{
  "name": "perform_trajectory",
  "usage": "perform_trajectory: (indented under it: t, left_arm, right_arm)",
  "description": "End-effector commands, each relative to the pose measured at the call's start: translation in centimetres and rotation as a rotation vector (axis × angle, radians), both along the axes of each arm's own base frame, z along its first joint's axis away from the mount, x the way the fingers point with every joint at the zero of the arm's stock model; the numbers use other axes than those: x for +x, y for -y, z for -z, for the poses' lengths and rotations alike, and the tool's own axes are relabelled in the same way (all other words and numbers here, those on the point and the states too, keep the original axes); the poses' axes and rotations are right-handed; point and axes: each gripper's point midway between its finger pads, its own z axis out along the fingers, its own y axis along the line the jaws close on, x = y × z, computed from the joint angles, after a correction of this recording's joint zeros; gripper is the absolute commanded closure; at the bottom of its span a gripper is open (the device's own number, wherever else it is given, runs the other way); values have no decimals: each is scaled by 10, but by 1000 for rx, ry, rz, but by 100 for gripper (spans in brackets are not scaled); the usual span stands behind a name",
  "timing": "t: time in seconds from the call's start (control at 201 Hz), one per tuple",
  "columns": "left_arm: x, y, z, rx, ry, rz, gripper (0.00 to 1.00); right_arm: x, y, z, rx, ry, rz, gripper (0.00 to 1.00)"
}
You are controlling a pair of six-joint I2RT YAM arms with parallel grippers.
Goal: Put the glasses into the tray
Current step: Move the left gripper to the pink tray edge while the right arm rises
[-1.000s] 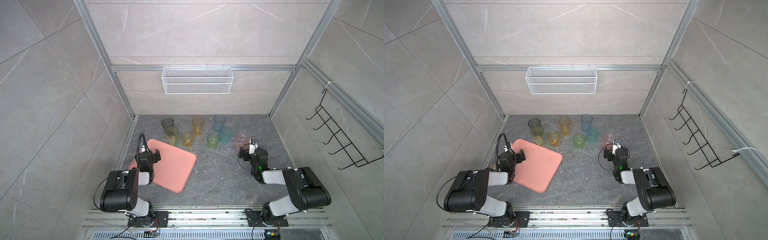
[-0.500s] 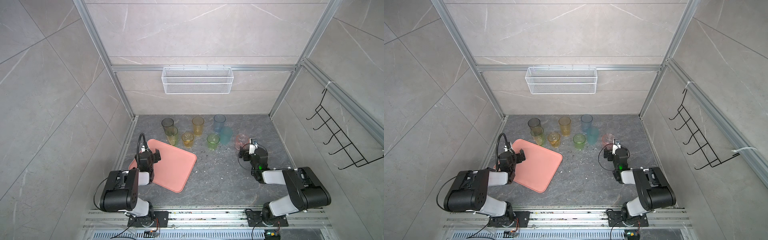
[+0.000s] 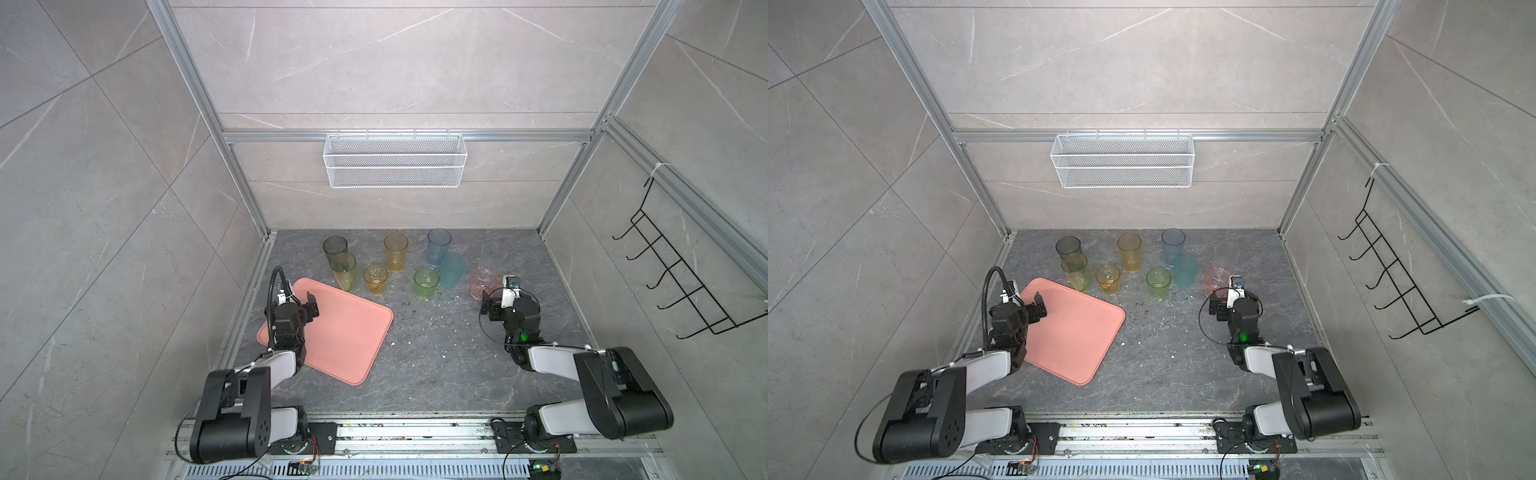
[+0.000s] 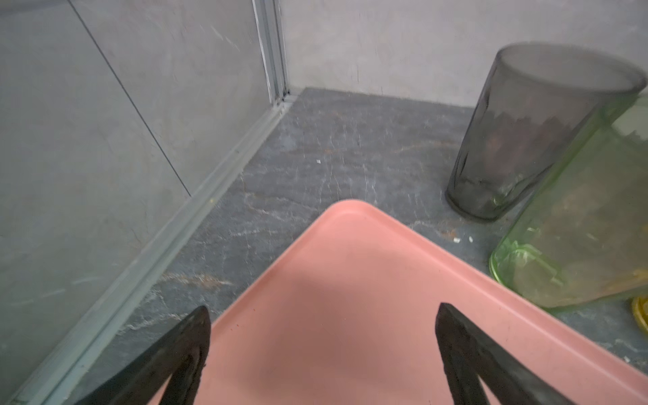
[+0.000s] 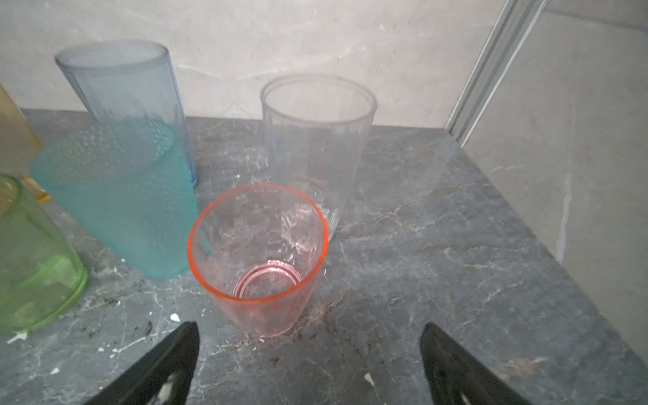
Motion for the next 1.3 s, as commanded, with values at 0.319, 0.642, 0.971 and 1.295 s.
perform_trajectory:
  t: [0.319, 0.642, 0.971, 1.295]
  left_arm:
    - [-49, -19, -31, -351, -191, -327, 0]
    - [-66, 44, 0, -532, -471, -86, 0]
    - [-96, 128, 13, -406, -719, 170, 0]
    - [-112, 205, 34, -235, -892, 352, 14]
  right_arm:
    - [-7, -5, -71, 349, -71, 74, 1]
    - [3, -54, -113, 635, -282, -64, 1]
    - [-3, -113, -109, 632, -311, -291, 1]
    - [-30, -188, -85, 324, -289, -393, 1]
